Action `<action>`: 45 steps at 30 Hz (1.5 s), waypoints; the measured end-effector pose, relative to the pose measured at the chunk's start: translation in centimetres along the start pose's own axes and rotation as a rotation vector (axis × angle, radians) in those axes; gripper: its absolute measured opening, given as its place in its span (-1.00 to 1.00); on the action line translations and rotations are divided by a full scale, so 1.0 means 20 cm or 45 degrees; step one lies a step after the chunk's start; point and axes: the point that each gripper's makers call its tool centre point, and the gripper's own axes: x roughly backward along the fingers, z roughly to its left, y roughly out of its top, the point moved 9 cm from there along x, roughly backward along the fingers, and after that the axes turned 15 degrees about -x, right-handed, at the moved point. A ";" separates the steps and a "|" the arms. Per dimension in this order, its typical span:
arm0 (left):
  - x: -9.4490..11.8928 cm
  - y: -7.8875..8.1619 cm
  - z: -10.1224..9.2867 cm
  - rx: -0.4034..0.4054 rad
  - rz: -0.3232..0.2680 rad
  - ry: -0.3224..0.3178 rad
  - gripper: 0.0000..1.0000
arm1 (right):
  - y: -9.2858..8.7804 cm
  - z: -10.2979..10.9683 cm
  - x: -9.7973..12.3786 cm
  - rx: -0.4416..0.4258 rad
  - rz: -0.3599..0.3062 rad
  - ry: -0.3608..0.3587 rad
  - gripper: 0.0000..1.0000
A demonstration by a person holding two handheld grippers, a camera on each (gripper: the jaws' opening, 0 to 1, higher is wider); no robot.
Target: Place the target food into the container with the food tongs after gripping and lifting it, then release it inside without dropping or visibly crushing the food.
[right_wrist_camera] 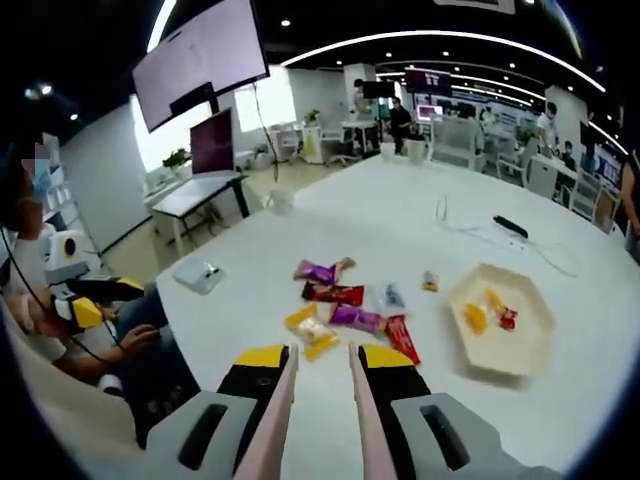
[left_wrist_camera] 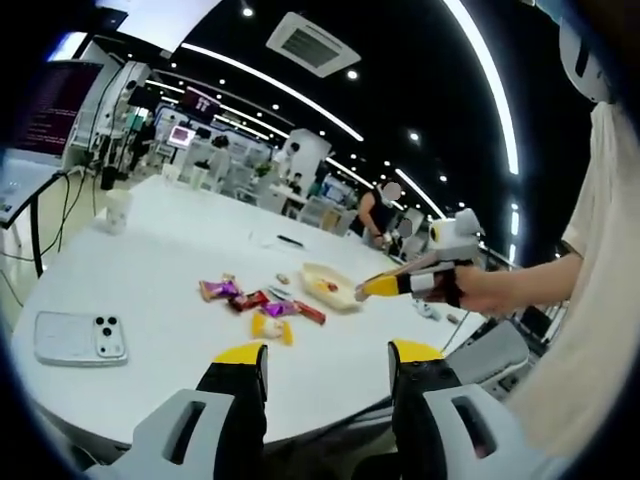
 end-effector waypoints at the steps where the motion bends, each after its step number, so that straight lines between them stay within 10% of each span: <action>1: 0.00 0.00 0.00 0.001 0.001 0.002 -0.04 | 0.00 -0.01 0.00 0.006 0.003 0.000 -0.46; 45: 0.00 -0.06 0.05 0.081 0.045 0.094 -0.02 | 0.03 -0.24 -0.31 0.112 0.170 -0.065 -0.42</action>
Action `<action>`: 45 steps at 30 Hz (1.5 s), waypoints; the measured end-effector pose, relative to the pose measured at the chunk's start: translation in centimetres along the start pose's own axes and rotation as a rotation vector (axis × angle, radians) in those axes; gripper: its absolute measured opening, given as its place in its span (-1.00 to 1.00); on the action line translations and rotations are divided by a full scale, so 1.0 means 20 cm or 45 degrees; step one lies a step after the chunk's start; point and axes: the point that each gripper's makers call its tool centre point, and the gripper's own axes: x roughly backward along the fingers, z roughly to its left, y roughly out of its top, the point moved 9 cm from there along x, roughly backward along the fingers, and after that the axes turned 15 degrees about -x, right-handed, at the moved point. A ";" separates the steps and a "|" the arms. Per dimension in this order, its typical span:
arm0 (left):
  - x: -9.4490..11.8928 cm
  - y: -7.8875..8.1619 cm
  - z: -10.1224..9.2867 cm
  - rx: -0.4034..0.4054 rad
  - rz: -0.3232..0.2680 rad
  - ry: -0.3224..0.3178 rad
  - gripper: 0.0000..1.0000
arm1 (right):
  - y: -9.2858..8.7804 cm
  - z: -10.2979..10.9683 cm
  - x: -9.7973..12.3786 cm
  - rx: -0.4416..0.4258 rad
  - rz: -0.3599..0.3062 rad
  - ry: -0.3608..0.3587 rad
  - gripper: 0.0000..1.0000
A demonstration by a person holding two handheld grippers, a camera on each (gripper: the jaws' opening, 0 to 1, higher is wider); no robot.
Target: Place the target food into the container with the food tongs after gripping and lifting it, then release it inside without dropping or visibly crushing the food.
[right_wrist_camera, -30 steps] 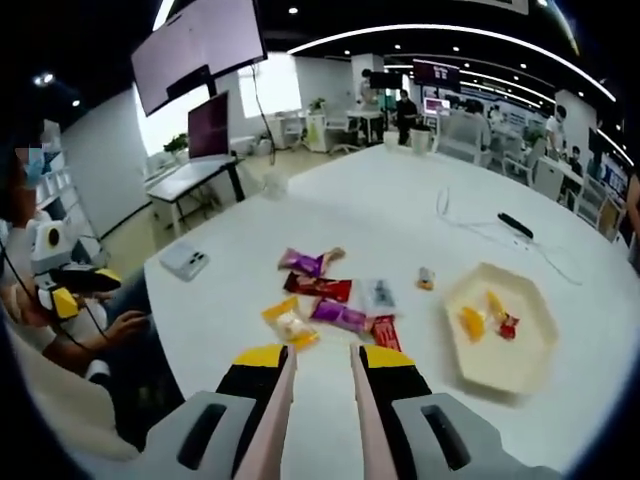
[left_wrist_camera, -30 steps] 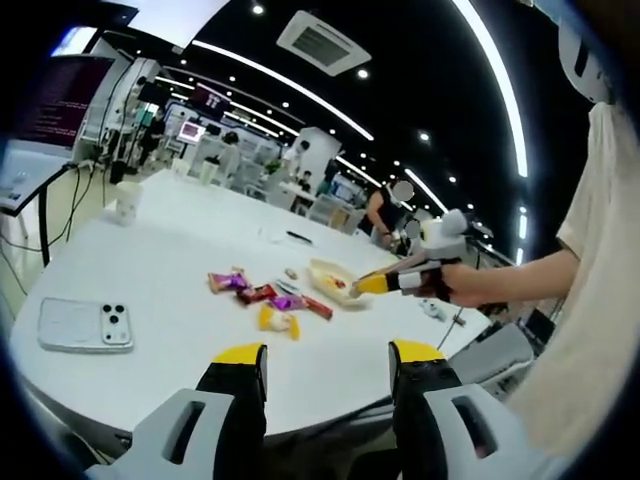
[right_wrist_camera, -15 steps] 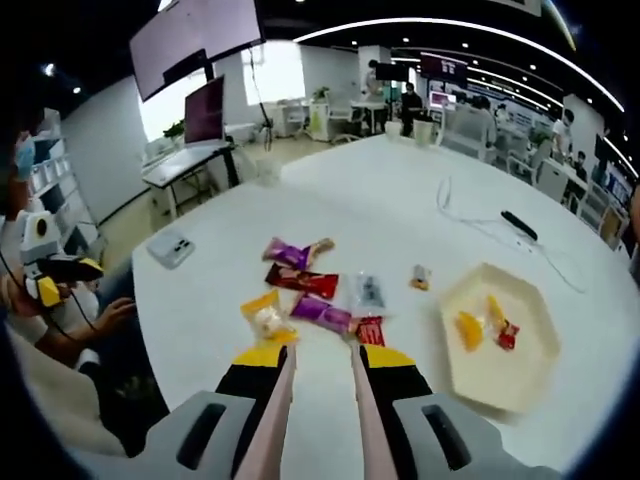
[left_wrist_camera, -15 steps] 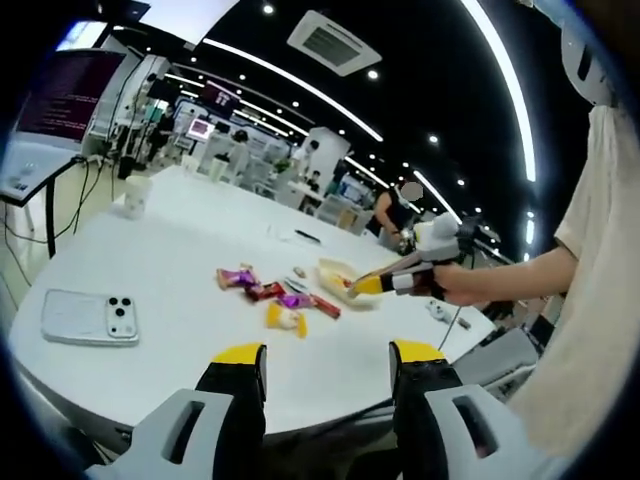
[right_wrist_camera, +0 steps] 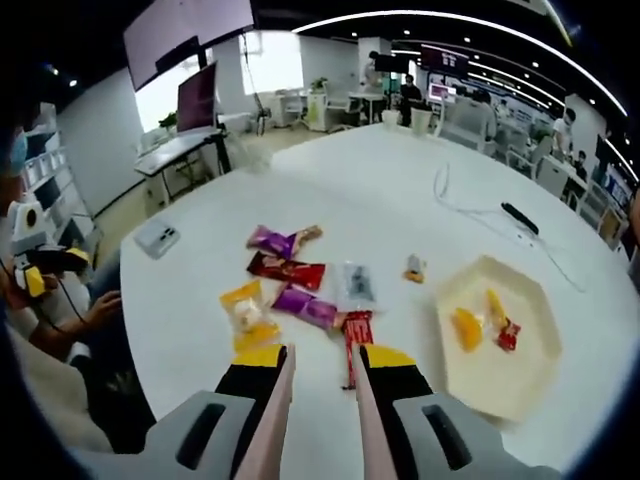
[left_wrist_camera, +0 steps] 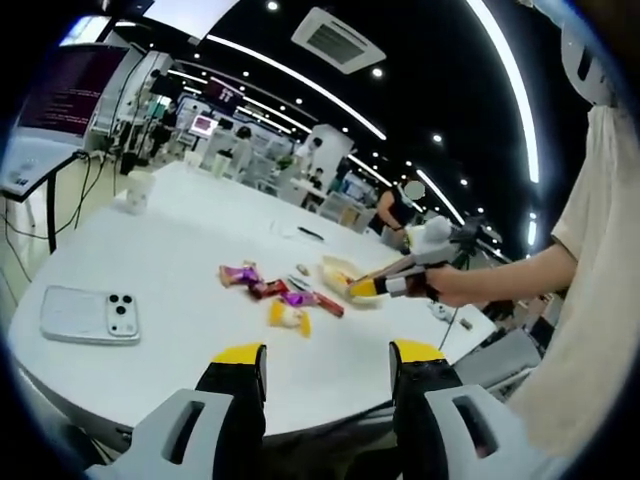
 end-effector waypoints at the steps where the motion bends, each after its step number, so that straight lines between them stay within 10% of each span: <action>1: 0.00 0.00 0.00 0.002 0.001 0.001 -0.02 | 0.00 0.00 -0.01 0.002 0.001 0.000 -0.42; 45: -0.02 -0.03 0.05 0.096 0.001 0.060 -0.01 | 0.01 -0.16 -0.21 0.065 0.115 -0.019 -0.47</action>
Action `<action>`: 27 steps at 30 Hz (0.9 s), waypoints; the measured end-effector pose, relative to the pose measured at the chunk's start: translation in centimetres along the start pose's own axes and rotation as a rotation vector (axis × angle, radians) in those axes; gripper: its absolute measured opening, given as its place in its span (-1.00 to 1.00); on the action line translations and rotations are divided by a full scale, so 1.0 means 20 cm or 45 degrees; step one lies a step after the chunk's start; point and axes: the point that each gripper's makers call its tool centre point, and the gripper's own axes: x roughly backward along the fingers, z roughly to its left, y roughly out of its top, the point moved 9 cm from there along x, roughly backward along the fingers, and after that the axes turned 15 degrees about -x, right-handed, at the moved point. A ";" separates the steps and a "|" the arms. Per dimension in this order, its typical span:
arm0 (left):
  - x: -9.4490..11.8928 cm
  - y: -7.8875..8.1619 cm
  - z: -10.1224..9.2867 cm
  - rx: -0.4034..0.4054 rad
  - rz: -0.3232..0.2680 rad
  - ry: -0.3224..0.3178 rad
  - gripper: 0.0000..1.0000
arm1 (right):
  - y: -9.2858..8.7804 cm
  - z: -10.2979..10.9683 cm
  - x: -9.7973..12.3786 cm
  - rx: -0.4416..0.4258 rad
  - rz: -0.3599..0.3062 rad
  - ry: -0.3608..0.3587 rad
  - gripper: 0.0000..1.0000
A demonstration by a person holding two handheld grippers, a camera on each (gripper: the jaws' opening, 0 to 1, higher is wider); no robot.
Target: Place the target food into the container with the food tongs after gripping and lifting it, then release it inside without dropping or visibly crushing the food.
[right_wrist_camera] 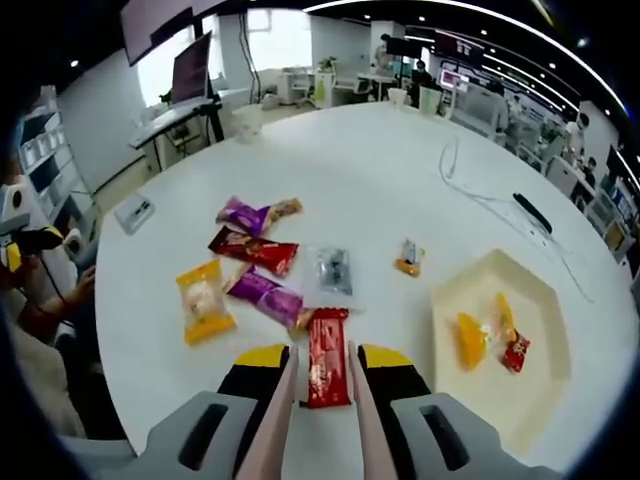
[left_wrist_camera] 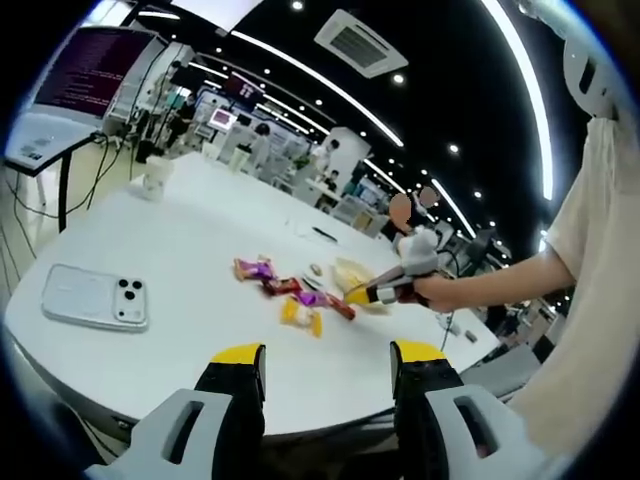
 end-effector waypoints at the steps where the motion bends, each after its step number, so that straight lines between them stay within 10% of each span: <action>1: 0.00 0.00 0.00 0.000 0.001 0.002 -0.01 | 0.00 0.00 0.00 -0.005 0.001 0.001 -0.47; 27: 0.00 -0.04 0.00 0.012 0.028 0.000 -0.01 | -0.03 -0.03 -0.06 -0.023 0.034 0.007 -0.50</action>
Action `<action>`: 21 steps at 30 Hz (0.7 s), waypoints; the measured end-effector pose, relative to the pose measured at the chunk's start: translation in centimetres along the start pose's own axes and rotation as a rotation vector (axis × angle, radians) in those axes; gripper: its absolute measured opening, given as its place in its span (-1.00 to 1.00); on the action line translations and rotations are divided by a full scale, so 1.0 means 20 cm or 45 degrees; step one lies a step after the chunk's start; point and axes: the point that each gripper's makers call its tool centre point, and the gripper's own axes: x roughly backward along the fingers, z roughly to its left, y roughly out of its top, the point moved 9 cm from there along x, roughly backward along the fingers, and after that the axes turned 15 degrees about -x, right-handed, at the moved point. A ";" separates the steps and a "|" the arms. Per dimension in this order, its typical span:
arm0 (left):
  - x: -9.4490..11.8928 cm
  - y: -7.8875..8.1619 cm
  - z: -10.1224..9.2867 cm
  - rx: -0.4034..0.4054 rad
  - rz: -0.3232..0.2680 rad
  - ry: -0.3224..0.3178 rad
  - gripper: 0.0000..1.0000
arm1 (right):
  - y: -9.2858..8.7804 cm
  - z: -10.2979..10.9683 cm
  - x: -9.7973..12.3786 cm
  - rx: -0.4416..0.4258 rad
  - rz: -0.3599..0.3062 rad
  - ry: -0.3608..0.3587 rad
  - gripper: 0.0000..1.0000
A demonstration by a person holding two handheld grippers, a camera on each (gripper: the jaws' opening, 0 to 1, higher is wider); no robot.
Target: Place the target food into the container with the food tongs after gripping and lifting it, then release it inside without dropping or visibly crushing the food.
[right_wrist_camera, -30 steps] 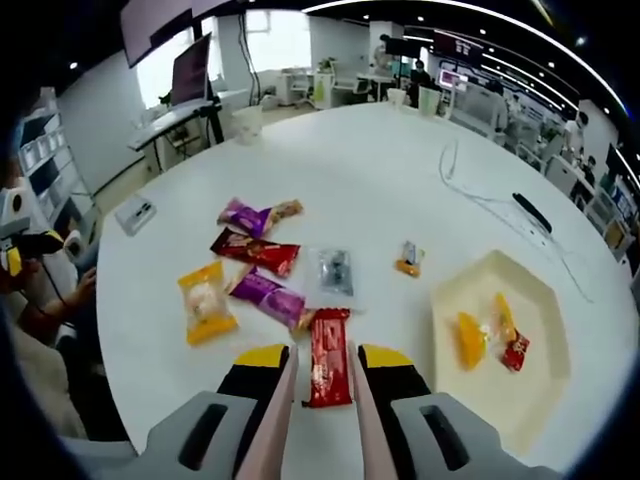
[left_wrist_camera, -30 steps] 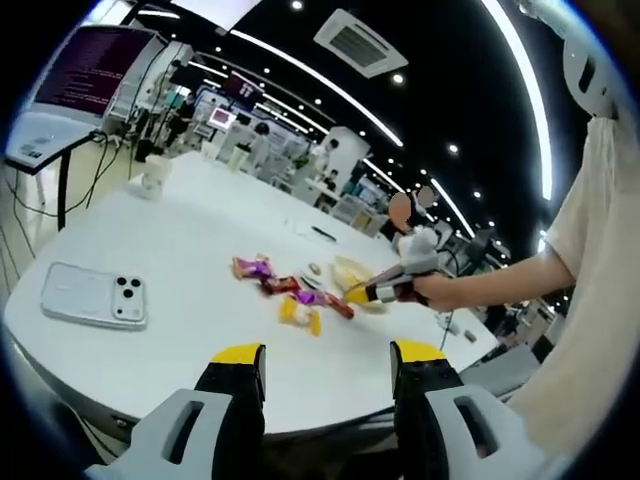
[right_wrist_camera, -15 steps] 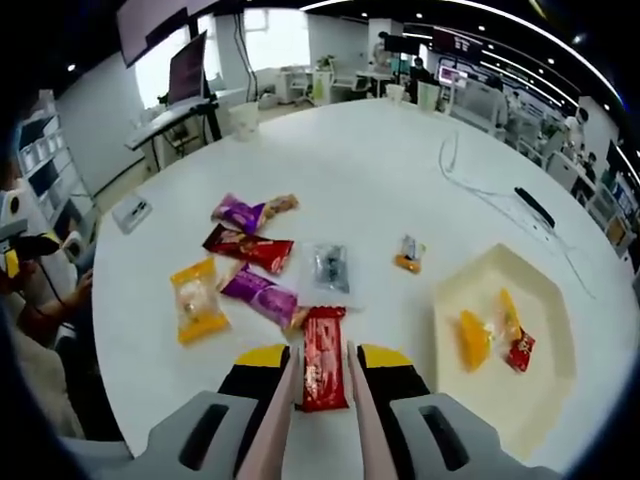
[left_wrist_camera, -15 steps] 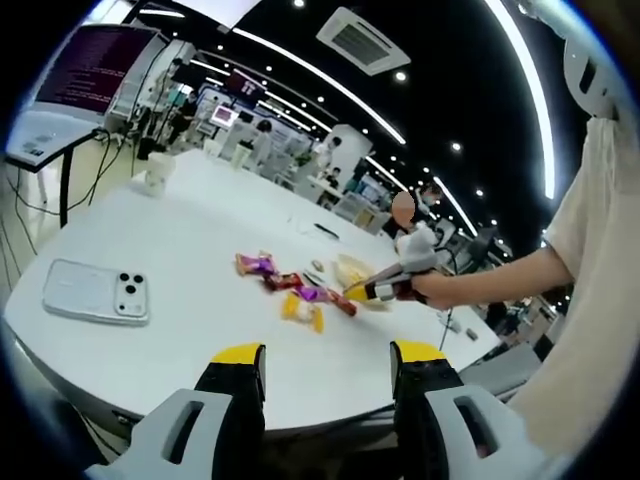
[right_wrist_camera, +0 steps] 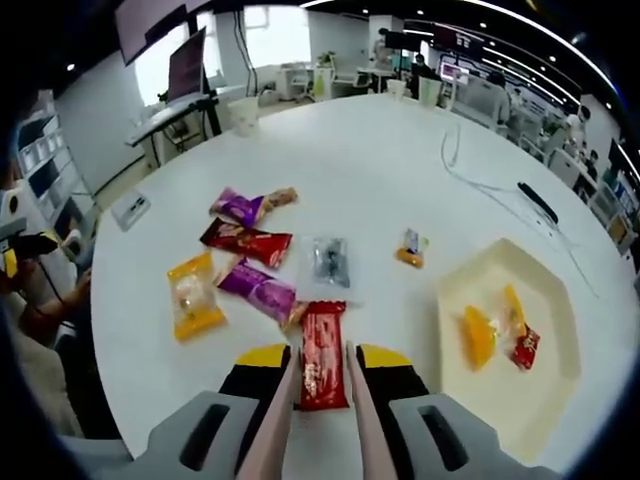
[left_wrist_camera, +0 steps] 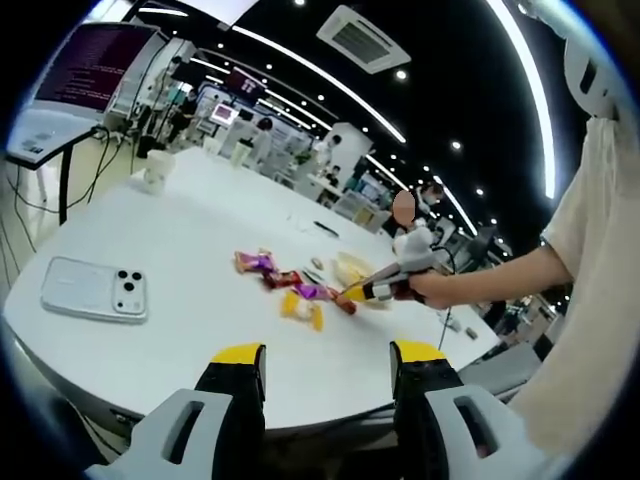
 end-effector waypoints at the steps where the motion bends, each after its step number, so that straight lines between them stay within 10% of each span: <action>1: 0.00 0.00 0.00 0.000 0.001 0.001 -0.01 | 0.00 0.00 0.00 0.003 0.001 -0.003 -0.51; 21: 0.00 0.00 0.00 0.004 -0.004 0.002 -0.01 | 0.00 0.00 -0.01 -0.022 0.013 -0.008 -0.57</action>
